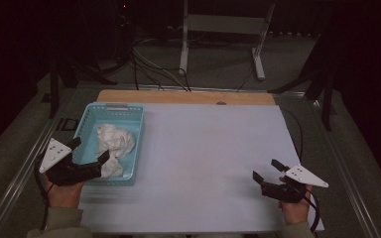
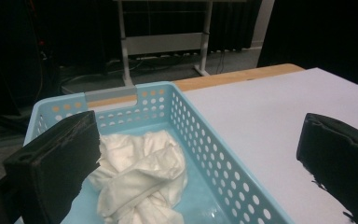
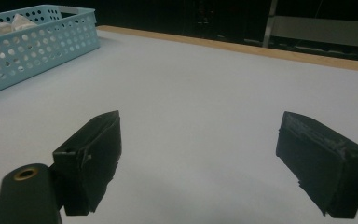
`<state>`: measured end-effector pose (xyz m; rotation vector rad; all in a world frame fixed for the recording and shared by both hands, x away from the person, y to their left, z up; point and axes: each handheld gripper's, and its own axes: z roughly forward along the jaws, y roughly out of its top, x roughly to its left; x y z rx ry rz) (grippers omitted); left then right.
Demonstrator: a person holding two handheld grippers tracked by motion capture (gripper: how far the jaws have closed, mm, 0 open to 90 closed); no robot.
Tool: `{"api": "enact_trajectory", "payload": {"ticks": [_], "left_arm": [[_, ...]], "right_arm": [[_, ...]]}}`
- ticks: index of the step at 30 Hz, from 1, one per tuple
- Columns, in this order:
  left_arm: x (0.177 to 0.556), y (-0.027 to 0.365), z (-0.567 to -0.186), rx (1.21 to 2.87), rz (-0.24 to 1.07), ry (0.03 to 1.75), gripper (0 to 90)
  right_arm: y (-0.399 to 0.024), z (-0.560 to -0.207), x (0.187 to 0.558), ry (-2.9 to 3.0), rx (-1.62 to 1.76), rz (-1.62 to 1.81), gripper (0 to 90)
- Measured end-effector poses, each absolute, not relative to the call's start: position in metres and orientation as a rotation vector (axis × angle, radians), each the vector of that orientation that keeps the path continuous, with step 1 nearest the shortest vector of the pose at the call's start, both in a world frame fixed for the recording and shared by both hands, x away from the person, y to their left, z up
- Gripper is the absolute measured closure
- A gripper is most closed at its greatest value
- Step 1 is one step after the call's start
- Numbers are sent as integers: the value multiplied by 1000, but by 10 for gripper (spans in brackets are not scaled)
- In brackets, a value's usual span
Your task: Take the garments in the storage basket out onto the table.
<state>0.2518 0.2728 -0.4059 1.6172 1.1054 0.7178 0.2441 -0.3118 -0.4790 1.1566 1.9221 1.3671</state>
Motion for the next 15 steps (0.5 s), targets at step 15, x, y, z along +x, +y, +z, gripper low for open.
{"api": "enact_trajectory", "payload": {"ticks": [15], "left_arm": [[269, 278, -403, 1620, 699, 1128, 5]], "right_arm": [[-312, -479, 244, 1920, 1158, 1367, 141]]}}
